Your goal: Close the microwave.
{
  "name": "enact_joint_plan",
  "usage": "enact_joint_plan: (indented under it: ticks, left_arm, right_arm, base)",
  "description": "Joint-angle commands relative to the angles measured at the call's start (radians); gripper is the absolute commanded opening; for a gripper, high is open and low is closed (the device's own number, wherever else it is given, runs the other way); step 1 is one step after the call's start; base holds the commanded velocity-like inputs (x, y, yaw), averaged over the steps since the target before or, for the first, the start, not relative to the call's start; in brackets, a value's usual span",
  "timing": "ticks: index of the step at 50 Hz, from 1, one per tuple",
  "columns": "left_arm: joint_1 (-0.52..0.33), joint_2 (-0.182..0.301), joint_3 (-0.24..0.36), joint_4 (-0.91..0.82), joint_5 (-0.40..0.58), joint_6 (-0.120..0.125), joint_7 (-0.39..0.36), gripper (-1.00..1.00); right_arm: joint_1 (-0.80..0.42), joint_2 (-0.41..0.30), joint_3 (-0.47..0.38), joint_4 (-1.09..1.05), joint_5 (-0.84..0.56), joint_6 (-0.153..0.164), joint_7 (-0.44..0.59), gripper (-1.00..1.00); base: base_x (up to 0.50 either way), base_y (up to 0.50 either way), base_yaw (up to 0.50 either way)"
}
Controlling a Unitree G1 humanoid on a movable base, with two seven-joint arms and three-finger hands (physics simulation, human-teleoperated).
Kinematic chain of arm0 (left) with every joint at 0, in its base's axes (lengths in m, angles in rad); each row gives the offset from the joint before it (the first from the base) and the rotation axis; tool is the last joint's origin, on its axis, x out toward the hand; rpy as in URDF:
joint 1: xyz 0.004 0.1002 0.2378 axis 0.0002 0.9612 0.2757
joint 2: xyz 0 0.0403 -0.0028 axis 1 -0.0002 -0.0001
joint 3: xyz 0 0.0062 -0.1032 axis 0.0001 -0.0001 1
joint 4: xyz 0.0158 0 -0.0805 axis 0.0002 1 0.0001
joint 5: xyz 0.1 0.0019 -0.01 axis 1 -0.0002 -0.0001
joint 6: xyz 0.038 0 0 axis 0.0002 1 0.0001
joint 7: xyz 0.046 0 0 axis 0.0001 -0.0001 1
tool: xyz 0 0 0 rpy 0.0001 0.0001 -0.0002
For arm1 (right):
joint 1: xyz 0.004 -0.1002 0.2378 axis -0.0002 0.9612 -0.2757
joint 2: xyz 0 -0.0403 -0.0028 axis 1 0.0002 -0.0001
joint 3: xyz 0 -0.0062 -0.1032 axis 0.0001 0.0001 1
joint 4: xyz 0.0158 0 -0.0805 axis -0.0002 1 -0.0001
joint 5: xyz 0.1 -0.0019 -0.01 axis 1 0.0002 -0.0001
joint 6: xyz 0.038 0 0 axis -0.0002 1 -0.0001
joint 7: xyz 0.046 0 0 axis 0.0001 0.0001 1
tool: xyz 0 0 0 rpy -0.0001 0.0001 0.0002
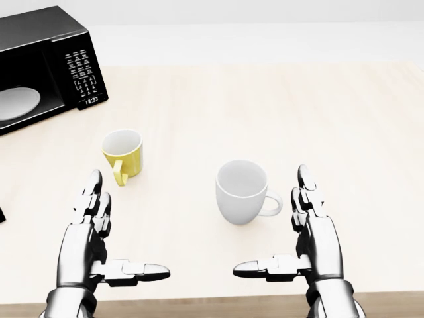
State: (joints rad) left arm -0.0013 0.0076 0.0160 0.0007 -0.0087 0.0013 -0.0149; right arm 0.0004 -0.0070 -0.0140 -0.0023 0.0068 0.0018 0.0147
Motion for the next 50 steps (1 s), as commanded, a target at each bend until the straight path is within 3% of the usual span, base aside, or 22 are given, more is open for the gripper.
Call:
enact_joint_plan:
  ticks: [1, 30, 31, 33, 37, 43, 50]
  left_arm:
    - [-0.001, 0.012, 0.025, 0.001, -0.013, 0.001, -0.023, 1.00]
    - [0.011, 0.014, 0.025, -0.024, -0.013, 0.003, -0.026, 1.00]
    - [0.035, 0.012, 0.021, -0.080, -0.014, 0.020, -0.029, 1.00]
    - [0.052, 0.012, 0.023, -0.113, -0.009, 0.022, -0.027, 1.00]
    - [0.095, 0.009, 0.030, -0.211, -0.021, 0.053, -0.039, 1.00]
    - [0.173, 0.002, 0.033, -0.365, -0.029, 0.083, -0.052, 1.00]
    - [0.299, -0.014, 0.035, -0.571, -0.034, 0.086, -0.078, 1.00]
  right_arm:
    - [0.001, -0.011, -0.023, -0.004, 0.011, 0.003, 0.023, 1.00]
    - [0.003, -0.008, -0.020, -0.008, 0.015, 0.003, 0.025, 1.00]
    - [0.016, -0.008, -0.015, -0.040, 0.016, 0.017, 0.028, 1.00]
    - [0.035, -0.006, -0.010, -0.086, 0.016, 0.035, 0.031, 1.00]
    - [0.074, 0.000, 0.002, -0.174, 0.024, 0.067, 0.042, 1.00]
    - [0.135, 0.005, 0.025, -0.297, 0.009, 0.085, 0.041, 1.00]
    - [0.236, 0.006, 0.067, -0.491, -0.051, 0.085, 0.008, 1.00]
  base:
    - [0.00, 0.00, 0.00]
    - [0.00, 0.00, 0.00]
    - [0.00, 0.00, 0.00]
    - [0.00, 0.00, 0.00]
    - [0.00, 0.00, 0.00]
    - [0.00, 0.00, 0.00]
    - [0.00, 0.00, 0.00]
